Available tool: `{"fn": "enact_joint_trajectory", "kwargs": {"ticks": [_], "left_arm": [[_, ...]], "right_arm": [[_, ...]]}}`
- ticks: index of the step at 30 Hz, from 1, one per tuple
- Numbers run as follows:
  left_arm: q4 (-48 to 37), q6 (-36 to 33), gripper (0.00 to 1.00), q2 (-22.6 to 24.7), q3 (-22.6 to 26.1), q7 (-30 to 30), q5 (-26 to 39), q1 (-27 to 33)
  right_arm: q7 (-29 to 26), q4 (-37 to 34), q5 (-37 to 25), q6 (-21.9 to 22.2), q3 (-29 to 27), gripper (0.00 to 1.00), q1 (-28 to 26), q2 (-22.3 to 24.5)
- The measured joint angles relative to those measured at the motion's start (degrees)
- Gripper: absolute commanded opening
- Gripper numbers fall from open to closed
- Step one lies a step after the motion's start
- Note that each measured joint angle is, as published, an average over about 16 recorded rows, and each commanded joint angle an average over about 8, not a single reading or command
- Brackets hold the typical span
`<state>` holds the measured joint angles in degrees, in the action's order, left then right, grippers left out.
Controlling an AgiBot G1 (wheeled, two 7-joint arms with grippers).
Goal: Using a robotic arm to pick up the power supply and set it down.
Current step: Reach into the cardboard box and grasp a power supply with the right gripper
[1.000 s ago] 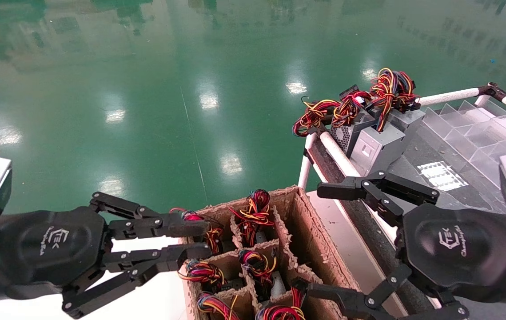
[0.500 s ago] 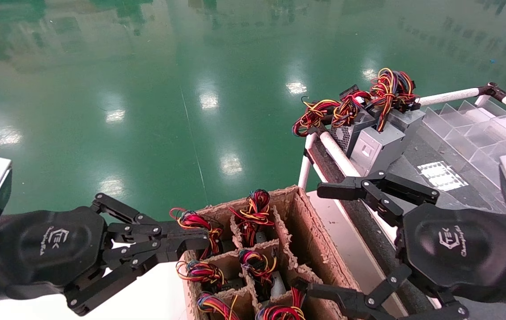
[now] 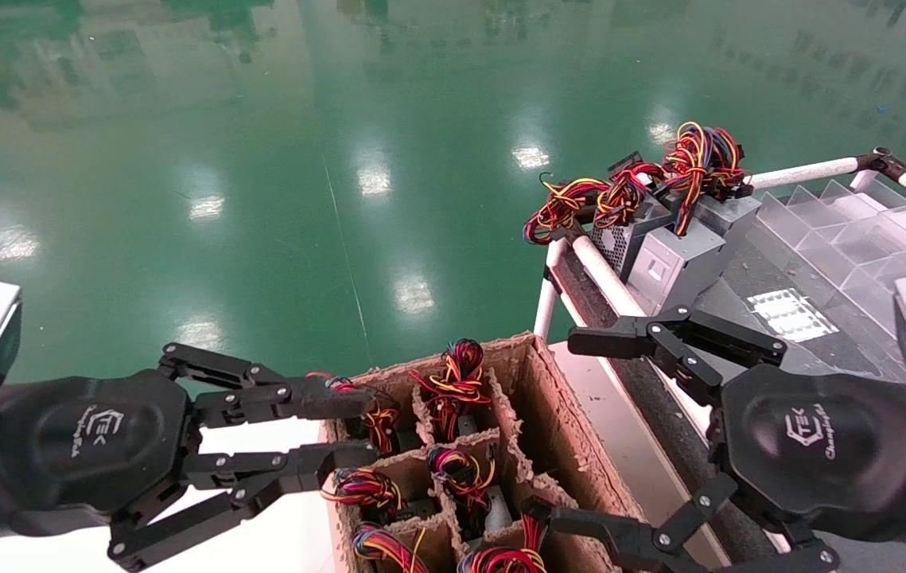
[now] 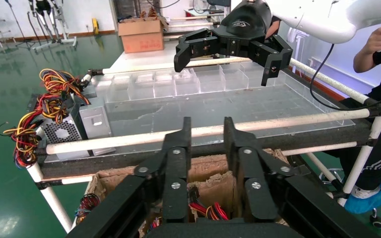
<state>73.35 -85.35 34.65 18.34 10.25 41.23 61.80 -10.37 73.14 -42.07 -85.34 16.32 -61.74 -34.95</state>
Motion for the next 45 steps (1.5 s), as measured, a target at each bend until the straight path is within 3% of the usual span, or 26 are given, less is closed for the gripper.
{"fn": "enact_joint_trajectory", "kwargs": {"ticks": [9, 23, 31, 45], "left_arm": [[-0.04, 0.02, 1.00, -0.02, 0.17, -0.05, -0.05, 0.03], [-0.05, 0.02, 1.00, -0.04, 0.22, -0.07, -0.07, 0.05], [-0.06, 0.03, 1.00, -0.04, 0.24, -0.08, -0.09, 0.06], [-0.06, 0.05, 1.00, -0.06, 0.28, -0.10, -0.12, 0.07]], "right_arm": [[-0.06, 0.12, -3.03, 1.47, 0.81, 1.00, 0.28, 0.63], [-3.33, 1.80, -18.02, 2.95, 7.71, 1.00, -2.16, 0.03], [-2.95, 0.84, -22.89, 1.98, 11.00, 0.01, -3.31, -3.07], [0.81, -2.25, -27.09, 3.64, 13.31, 0.00, -3.38, -8.01]]}}
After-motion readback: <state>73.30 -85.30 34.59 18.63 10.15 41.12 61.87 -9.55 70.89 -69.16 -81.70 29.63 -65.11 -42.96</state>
